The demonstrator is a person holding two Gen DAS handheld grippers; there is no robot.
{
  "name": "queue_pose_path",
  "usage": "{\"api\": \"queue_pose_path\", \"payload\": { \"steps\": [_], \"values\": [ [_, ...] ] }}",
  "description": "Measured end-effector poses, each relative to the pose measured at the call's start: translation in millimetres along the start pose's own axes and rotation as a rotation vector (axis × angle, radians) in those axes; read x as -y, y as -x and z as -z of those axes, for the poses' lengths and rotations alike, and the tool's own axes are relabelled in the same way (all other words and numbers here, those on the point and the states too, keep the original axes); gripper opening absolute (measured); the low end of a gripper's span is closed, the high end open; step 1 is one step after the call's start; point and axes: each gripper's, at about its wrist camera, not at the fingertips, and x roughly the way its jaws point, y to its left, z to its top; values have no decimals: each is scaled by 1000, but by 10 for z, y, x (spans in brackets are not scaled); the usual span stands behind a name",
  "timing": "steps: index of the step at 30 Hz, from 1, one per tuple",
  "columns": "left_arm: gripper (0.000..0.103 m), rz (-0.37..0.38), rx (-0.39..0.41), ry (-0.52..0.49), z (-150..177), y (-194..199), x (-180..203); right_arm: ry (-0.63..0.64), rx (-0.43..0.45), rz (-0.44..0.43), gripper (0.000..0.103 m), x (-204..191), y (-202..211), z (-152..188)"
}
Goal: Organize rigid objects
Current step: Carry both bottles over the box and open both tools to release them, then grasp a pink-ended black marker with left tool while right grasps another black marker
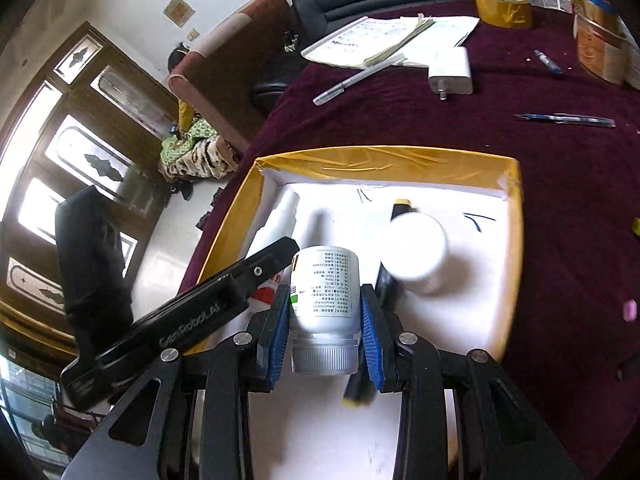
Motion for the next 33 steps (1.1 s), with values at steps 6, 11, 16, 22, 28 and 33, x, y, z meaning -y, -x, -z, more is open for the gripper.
{"api": "queue_pose_path", "payload": {
  "steps": [6,11,16,22,28,33],
  "values": [
    [39,45,15,30,15,141,-44,-17,16,30,31,42,-125,-57],
    [46,71,63,33,105,460,38,-8,51,3,34,33,43,13],
    [53,94,125,-71,335,879,442,108,212,23,48,1,764,213],
    [65,142,131,-270,679,1042,1282,174,581,287,99,516,1816,649],
    [65,144,18,-415,1030,553,2071,-149,583,382,98,1910,2305,761],
    [65,88,-49,-498,1189,102,2520,-246,614,445,98,2605,2401,914]
  ]
}}
